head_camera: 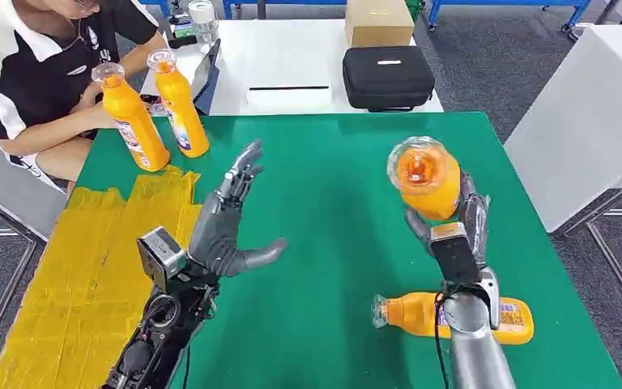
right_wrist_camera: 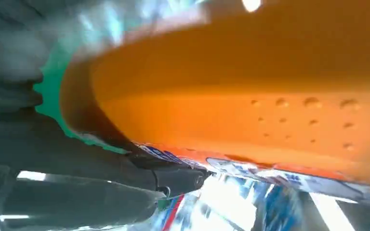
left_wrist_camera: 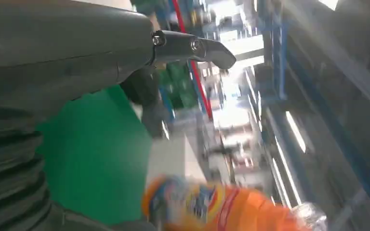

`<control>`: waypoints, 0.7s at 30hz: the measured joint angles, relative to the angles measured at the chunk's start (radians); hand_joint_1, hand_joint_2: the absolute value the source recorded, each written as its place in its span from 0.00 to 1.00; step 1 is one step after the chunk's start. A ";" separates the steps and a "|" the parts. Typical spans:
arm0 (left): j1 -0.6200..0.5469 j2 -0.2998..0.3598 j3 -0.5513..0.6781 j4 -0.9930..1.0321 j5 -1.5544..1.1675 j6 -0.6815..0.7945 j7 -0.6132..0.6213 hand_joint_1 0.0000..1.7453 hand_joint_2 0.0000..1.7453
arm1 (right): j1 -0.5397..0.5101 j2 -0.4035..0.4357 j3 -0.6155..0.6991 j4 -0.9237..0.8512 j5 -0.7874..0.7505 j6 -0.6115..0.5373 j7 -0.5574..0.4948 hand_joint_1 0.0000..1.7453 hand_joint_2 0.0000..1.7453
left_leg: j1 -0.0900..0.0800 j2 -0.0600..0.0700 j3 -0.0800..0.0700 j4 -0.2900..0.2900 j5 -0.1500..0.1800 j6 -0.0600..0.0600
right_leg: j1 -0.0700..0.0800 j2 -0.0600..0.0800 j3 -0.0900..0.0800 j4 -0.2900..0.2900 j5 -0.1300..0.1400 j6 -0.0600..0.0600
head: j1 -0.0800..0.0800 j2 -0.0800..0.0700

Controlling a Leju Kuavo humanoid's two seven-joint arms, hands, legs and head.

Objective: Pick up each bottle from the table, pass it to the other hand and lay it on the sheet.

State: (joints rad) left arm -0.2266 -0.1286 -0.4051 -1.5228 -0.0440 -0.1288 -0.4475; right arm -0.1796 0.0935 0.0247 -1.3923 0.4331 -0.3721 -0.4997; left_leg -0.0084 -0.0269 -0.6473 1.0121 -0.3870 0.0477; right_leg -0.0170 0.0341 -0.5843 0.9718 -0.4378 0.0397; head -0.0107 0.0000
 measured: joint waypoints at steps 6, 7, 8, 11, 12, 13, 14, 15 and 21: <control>-0.006 -0.003 -0.027 0.013 0.092 -0.099 0.006 0.00 1.00 | -0.008 0.018 0.085 -0.003 -0.106 0.150 -0.048 1.00 1.00 | 0.000 0.000 0.000 0.000 0.000 0.000 | 0.000 0.000 0.000 0.000 0.000 0.000 | 0.000 0.000; -0.009 -0.004 -0.029 0.016 0.097 -0.103 0.010 0.00 1.00 | -0.017 0.022 0.103 0.003 -0.130 0.178 -0.054 1.00 1.00 | 0.000 0.000 0.000 0.000 0.000 0.000 | 0.000 0.000 0.000 0.000 0.000 0.000 | 0.000 0.000; -0.013 -0.005 -0.031 0.018 0.099 -0.105 0.015 0.00 1.00 | -0.027 0.026 0.115 0.008 -0.147 0.194 -0.060 1.00 1.00 | 0.000 0.000 0.000 0.000 0.001 0.000 | 0.000 0.000 0.000 0.000 0.000 0.000 | 0.000 0.000; -0.028 -0.009 -0.034 0.026 0.117 -0.111 0.032 0.00 1.00 | -0.057 0.042 0.168 0.036 -0.177 0.233 -0.068 1.00 1.00 | 0.000 0.000 0.000 0.000 0.001 0.000 | 0.000 0.000 0.000 0.000 0.000 0.000 | 0.000 0.000; -0.032 -0.010 -0.034 0.029 0.118 -0.110 0.036 0.00 1.00 | -0.066 0.048 0.187 0.048 -0.181 0.242 -0.068 1.00 1.00 | 0.000 0.000 0.000 0.000 0.001 0.000 | 0.000 0.000 0.000 0.000 0.000 0.000 | 0.000 0.000; -0.034 -0.010 -0.034 0.031 0.120 -0.108 0.038 0.00 1.00 | -0.073 0.052 0.202 0.059 -0.184 0.246 -0.068 1.00 1.00 | 0.000 0.000 0.000 0.000 0.001 0.000 | 0.000 0.000 0.000 0.000 0.000 0.000 | 0.000 0.000; -0.035 -0.010 -0.034 0.032 0.121 -0.108 0.040 0.00 1.00 | -0.077 0.056 0.216 0.070 -0.186 0.249 -0.068 1.00 1.00 | 0.000 0.000 0.000 0.000 0.001 0.000 | 0.000 0.000 0.000 0.000 0.000 0.000 | 0.000 0.000; -0.035 -0.010 -0.034 0.034 0.125 -0.107 0.040 0.00 1.00 | -0.081 0.063 0.232 0.082 -0.186 0.253 -0.068 1.00 1.00 | 0.000 0.000 0.000 0.000 0.001 0.000 | 0.000 0.000 0.000 0.000 0.000 0.000 | 0.000 0.000; -0.034 -0.010 -0.034 0.039 0.126 -0.090 0.043 0.00 1.00 | -0.092 0.079 0.299 0.126 -0.172 0.257 -0.068 1.00 1.00 | 0.000 0.000 -0.001 0.000 0.001 0.000 | 0.000 0.000 0.000 0.000 0.000 0.000 | 0.000 0.000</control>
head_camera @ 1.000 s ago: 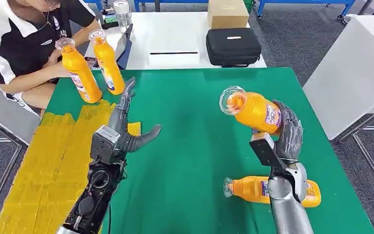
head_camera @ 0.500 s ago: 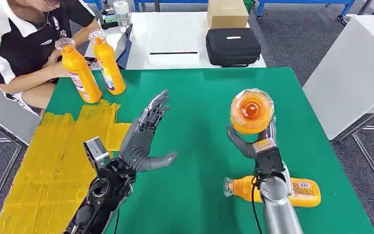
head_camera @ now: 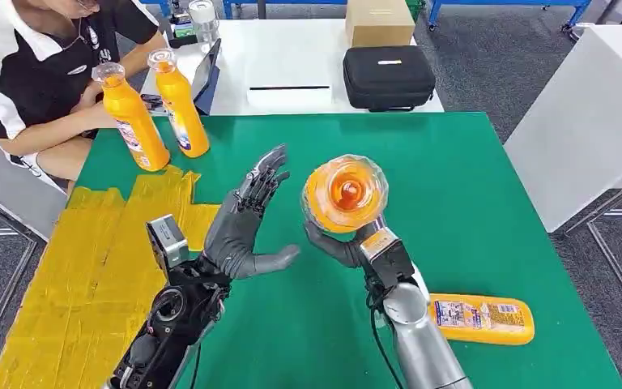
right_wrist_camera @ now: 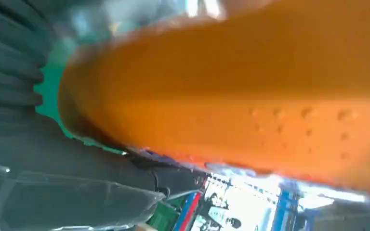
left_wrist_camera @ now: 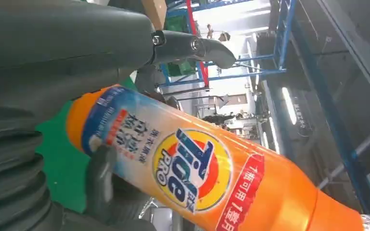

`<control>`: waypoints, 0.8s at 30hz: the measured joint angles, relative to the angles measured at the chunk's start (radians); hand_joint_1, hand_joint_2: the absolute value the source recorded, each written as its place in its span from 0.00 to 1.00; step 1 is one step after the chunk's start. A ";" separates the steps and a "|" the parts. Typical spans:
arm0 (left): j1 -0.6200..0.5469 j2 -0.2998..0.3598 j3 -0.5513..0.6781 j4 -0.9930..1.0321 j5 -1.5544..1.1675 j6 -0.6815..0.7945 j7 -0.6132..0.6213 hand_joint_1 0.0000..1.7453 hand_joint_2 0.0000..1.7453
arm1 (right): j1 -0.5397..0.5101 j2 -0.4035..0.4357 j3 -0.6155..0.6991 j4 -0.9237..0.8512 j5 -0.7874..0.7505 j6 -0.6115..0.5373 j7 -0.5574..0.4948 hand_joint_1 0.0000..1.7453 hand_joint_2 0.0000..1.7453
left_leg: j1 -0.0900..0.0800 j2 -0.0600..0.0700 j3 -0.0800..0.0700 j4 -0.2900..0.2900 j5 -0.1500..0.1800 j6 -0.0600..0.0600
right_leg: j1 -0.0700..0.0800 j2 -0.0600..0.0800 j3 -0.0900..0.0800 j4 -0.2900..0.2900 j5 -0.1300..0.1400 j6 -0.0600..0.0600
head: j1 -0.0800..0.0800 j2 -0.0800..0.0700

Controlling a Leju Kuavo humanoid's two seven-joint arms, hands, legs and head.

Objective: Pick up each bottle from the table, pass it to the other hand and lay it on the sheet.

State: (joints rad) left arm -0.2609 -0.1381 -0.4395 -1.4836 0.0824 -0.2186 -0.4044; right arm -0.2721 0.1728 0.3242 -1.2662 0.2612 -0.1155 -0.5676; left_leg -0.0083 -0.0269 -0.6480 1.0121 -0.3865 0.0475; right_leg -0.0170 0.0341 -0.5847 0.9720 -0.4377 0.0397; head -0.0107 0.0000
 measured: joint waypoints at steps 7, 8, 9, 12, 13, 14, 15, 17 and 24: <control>0.006 0.000 0.000 -0.001 -0.011 0.020 0.000 0.00 1.00 | -0.018 0.008 0.088 0.053 0.179 -0.146 0.015 1.00 1.00 | 0.000 0.000 0.000 0.000 0.000 0.000 | 0.000 0.000 0.000 0.000 0.000 0.000 | 0.000 0.000; 0.007 0.000 0.001 -0.003 -0.018 0.022 0.000 0.00 1.00 | -0.020 0.009 0.098 0.059 0.185 -0.155 0.019 1.00 1.00 | 0.000 0.000 0.000 0.000 0.000 0.000 | 0.000 0.000 0.000 0.000 0.000 0.000 | 0.000 0.000; 0.008 0.000 0.000 -0.005 -0.028 0.029 0.000 0.00 1.00 | -0.023 0.010 0.105 0.068 0.184 -0.164 0.023 1.00 1.00 | 0.000 0.000 0.000 0.000 0.000 0.000 | 0.000 0.000 0.000 0.000 0.000 0.000 | 0.000 0.000; 0.010 0.000 0.000 -0.014 -0.041 0.035 -0.001 0.00 1.00 | -0.029 0.010 0.123 0.086 0.184 -0.171 0.027 1.00 1.00 | 0.000 0.000 0.000 0.000 0.000 0.000 | 0.000 0.000 0.000 0.000 0.000 0.000 | 0.000 0.000; 0.011 0.000 0.000 -0.016 -0.042 0.035 -0.002 0.00 1.00 | -0.032 0.010 0.127 0.092 0.184 -0.174 0.027 1.00 1.00 | 0.000 0.000 0.000 0.000 0.000 0.000 | 0.000 0.000 0.000 0.000 0.000 0.000 | 0.000 0.000; 0.012 0.000 0.000 -0.019 -0.042 0.033 -0.002 0.00 1.00 | -0.033 0.010 0.129 0.097 0.185 -0.180 0.027 1.00 1.00 | 0.000 0.000 0.000 0.000 0.000 0.000 | 0.000 0.000 0.000 0.000 0.000 0.000 | 0.000 0.000; 0.013 0.000 0.000 -0.022 -0.042 0.029 -0.003 0.00 1.00 | -0.034 0.010 0.132 0.101 0.190 -0.186 0.027 1.00 1.00 | 0.000 0.000 0.000 0.000 0.000 0.000 | 0.000 0.000 0.000 0.000 0.000 0.000 | 0.000 0.000; 0.018 0.000 -0.002 -0.034 -0.042 0.024 -0.005 0.00 1.00 | -0.038 0.010 0.142 0.109 0.203 -0.200 0.029 1.00 1.00 | 0.000 0.000 0.000 0.000 0.000 0.000 | 0.000 0.000 0.000 0.000 0.000 0.000 | 0.000 0.000; 0.029 0.001 -0.024 -0.066 -0.072 0.046 -0.013 0.00 1.00 | -0.045 0.010 0.151 0.116 0.207 -0.217 0.042 1.00 1.00 | 0.000 0.000 0.000 0.000 0.000 0.000 | 0.000 0.000 -0.001 0.000 0.000 0.000 | 0.000 0.000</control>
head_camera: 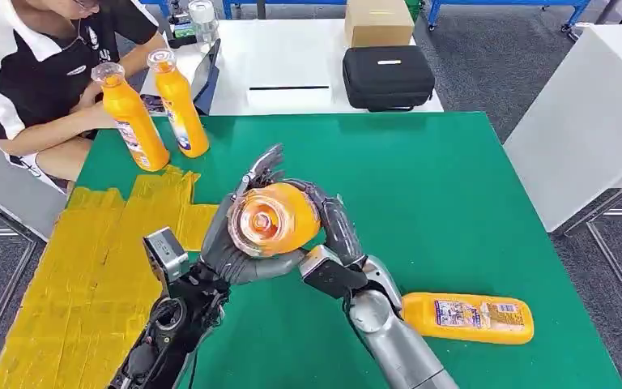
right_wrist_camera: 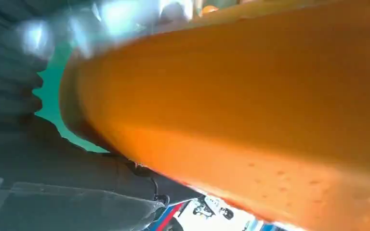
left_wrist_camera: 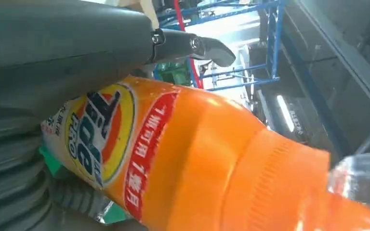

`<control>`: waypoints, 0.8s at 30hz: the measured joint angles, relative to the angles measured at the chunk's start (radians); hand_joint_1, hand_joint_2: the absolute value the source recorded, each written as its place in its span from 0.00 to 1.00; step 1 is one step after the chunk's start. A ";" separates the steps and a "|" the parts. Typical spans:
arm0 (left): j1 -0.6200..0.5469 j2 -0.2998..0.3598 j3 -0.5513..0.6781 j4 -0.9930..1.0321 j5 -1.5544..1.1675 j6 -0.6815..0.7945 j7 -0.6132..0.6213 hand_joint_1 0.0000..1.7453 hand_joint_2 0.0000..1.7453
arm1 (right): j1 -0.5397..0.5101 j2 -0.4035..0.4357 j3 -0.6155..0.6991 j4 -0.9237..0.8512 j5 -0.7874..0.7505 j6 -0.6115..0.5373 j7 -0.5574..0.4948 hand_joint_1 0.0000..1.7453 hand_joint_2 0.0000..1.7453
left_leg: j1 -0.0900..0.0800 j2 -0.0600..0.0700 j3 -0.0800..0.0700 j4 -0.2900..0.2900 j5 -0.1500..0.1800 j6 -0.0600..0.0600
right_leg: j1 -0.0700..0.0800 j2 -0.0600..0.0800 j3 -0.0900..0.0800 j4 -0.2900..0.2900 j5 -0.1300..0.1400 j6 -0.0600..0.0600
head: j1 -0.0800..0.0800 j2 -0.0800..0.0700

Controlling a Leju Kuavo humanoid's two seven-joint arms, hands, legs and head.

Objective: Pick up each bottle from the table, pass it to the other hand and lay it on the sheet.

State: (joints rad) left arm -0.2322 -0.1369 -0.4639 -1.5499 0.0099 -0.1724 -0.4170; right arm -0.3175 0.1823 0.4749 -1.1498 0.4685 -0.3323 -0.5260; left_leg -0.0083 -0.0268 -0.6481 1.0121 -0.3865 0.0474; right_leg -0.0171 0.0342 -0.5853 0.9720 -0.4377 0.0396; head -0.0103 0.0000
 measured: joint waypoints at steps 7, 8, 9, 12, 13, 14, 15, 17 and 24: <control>0.000 0.000 -0.009 -0.003 -0.001 0.010 -0.001 0.00 1.00 | -0.002 0.000 0.001 0.001 0.022 0.002 0.017 1.00 1.00 | 0.000 0.000 0.000 0.000 0.000 0.000 | 0.000 0.000 0.000 0.000 0.000 0.000 | 0.000 0.000; 0.000 0.000 -0.010 -0.003 -0.001 0.010 -0.001 0.00 1.00 | -0.002 0.000 0.001 0.003 0.027 0.002 0.021 1.00 1.00 | 0.000 0.000 0.000 0.000 0.000 0.000 | 0.000 0.000 0.000 0.000 0.000 0.000 | 0.000 0.000; 0.000 0.000 -0.011 -0.003 -0.001 0.010 -0.001 0.00 1.00 | -0.002 0.000 0.002 0.004 0.030 0.003 0.022 1.00 1.00 | 0.000 0.000 0.000 0.000 0.000 0.000 | 0.000 0.000 0.000 0.000 0.000 0.000 | 0.000 0.000; 0.000 0.000 -0.015 -0.003 0.000 0.012 -0.002 0.00 1.00 | -0.004 0.000 0.003 0.011 0.034 0.006 0.023 1.00 1.00 | 0.000 0.000 0.000 0.000 0.000 0.000 | 0.000 0.000 0.000 0.000 0.000 0.000 | 0.000 0.000; 0.000 0.000 -0.015 -0.003 0.003 0.014 -0.002 0.00 1.00 | -0.005 0.003 0.005 0.014 0.035 0.008 0.024 1.00 1.00 | 0.000 0.000 0.000 0.000 0.000 0.000 | 0.000 0.000 0.000 0.000 0.000 0.000 | 0.000 0.000; 0.000 -0.001 -0.015 -0.003 0.004 0.016 -0.002 0.00 1.00 | -0.006 0.005 0.006 0.016 0.035 0.008 0.025 1.00 1.00 | 0.000 0.000 0.000 0.000 0.000 0.000 | 0.000 0.000 0.000 0.000 0.000 0.000 | 0.000 0.000; -0.001 -0.001 -0.015 -0.003 0.004 0.017 -0.002 0.00 1.00 | -0.008 0.006 0.007 0.018 0.035 0.009 0.027 1.00 1.00 | 0.000 0.000 0.000 0.000 0.000 0.000 | 0.000 0.000 0.000 0.000 0.000 0.000 | 0.000 0.000; -0.002 -0.001 -0.015 -0.003 0.007 0.017 -0.002 0.00 1.00 | -0.011 0.009 0.008 0.021 0.036 0.009 0.030 1.00 1.00 | 0.000 0.000 0.000 0.000 0.000 0.000 | 0.000 0.000 0.000 0.000 0.000 0.000 | 0.000 0.000; -0.002 -0.001 -0.015 -0.003 0.008 0.018 -0.002 0.00 1.00 | -0.011 0.011 0.008 0.025 0.036 0.009 0.031 1.00 1.00 | 0.000 0.000 0.000 0.000 0.000 0.000 | 0.000 0.000 0.000 0.000 0.000 0.000 | 0.000 0.000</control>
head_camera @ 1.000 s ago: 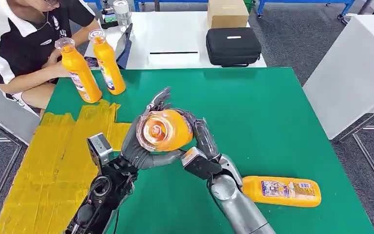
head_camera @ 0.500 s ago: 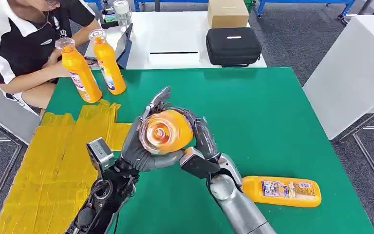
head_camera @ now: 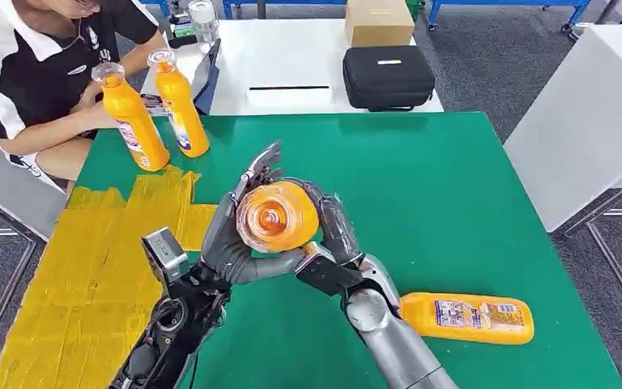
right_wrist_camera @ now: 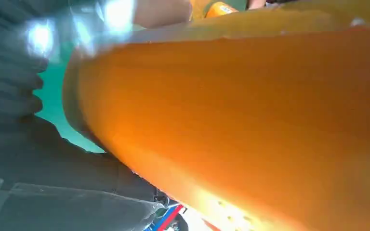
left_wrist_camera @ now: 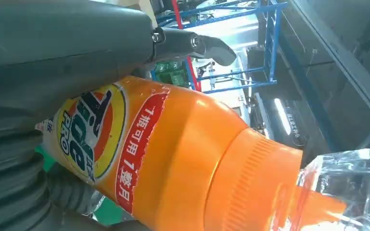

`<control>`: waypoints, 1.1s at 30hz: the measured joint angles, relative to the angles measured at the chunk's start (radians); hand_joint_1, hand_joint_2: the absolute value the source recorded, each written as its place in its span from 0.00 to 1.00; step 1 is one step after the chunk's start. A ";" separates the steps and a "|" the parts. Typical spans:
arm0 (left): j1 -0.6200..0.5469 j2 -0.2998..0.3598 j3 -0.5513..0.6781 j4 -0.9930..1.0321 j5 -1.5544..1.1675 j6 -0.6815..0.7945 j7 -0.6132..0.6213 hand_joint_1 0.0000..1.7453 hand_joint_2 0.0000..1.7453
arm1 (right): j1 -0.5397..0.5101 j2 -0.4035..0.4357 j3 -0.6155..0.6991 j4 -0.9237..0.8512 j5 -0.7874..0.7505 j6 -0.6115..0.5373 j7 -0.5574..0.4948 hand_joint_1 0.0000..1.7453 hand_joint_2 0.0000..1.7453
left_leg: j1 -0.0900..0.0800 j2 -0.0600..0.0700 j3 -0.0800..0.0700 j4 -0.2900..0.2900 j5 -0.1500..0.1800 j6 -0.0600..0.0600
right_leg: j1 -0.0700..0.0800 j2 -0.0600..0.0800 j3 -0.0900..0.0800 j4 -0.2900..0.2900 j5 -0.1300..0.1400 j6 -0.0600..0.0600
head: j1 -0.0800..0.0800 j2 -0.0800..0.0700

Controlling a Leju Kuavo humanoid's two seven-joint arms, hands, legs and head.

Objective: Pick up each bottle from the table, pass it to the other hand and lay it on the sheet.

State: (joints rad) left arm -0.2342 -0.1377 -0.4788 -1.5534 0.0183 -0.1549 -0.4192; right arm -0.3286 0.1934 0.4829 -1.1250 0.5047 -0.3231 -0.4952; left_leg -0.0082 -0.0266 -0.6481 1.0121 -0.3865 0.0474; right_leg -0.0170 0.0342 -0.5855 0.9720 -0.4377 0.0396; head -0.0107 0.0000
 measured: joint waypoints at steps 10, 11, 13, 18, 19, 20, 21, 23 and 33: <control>0.004 0.000 0.000 0.000 0.021 0.030 0.000 1.00 1.00 | -0.007 0.000 0.012 0.011 0.000 0.029 0.014 1.00 1.00 | 0.000 0.000 0.000 0.000 0.000 0.000 | 0.000 0.000 0.000 0.000 0.000 0.000 | 0.000 0.000; 0.006 0.001 0.000 0.000 0.024 0.032 -0.001 1.00 1.00 | -0.007 0.000 0.015 0.012 0.001 0.032 0.015 1.00 1.00 | 0.000 0.000 0.000 0.000 0.000 0.000 | 0.000 0.000 0.000 0.000 0.000 0.000 | 0.000 0.000; 0.010 0.002 0.001 0.000 0.027 0.038 -0.003 1.00 1.00 | -0.006 0.000 0.018 0.015 0.005 0.042 0.019 1.00 1.00 | 0.000 0.000 0.000 0.000 0.000 0.000 | 0.000 0.000 0.000 0.000 0.000 0.000 | 0.000 0.000; 0.016 0.007 0.002 0.000 0.030 0.048 -0.009 0.92 1.00 | -0.006 0.000 0.039 0.026 0.016 0.065 0.028 1.00 1.00 | 0.000 0.000 0.000 0.000 0.000 0.000 | 0.000 0.000 0.000 0.000 0.000 0.000 | 0.000 0.000; 0.017 0.007 0.002 0.000 0.030 0.052 -0.009 0.84 1.00 | -0.007 0.000 0.043 0.030 0.018 0.068 0.029 1.00 1.00 | 0.000 0.000 0.000 0.000 0.000 0.000 | 0.000 0.000 0.000 0.000 0.000 0.000 | 0.000 0.000; 0.020 0.007 0.002 0.000 0.029 0.056 -0.009 0.83 1.00 | -0.008 0.000 0.046 0.034 0.019 0.071 0.031 1.00 1.00 | 0.000 0.000 0.000 0.000 0.000 0.000 | 0.000 0.000 0.000 0.000 0.000 0.000 | 0.000 0.000; 0.023 0.009 0.003 0.000 0.028 0.061 -0.009 0.83 1.00 | -0.009 0.000 0.051 0.040 0.021 0.074 0.034 1.00 1.00 | 0.000 0.000 0.000 0.000 0.000 0.000 | 0.000 0.000 0.000 0.000 0.000 0.000 | 0.000 0.000; 0.028 0.012 0.006 0.000 0.023 0.066 -0.009 1.00 1.00 | -0.011 0.000 0.061 0.051 0.021 0.075 0.038 1.00 1.00 | 0.000 0.000 0.000 0.000 0.000 0.000 | 0.000 0.000 0.000 0.000 0.000 0.000 | 0.000 0.000; 0.039 0.015 0.013 0.007 0.002 0.073 -0.009 1.00 1.00 | -0.018 -0.003 0.089 0.092 0.016 0.074 0.043 1.00 1.00 | 0.000 0.000 0.000 0.000 0.000 0.000 | 0.000 0.000 -0.001 0.000 0.000 0.000 | 0.000 0.000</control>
State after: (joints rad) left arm -0.1947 -0.1228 -0.4658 -1.5461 0.0202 -0.0820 -0.4280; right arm -0.3462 0.1904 0.5718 -1.0334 0.5203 -0.2491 -0.4517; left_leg -0.0082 -0.0265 -0.6482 1.0121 -0.3865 0.0474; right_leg -0.0172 0.0343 -0.5862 0.9719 -0.4378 0.0396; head -0.0107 0.0000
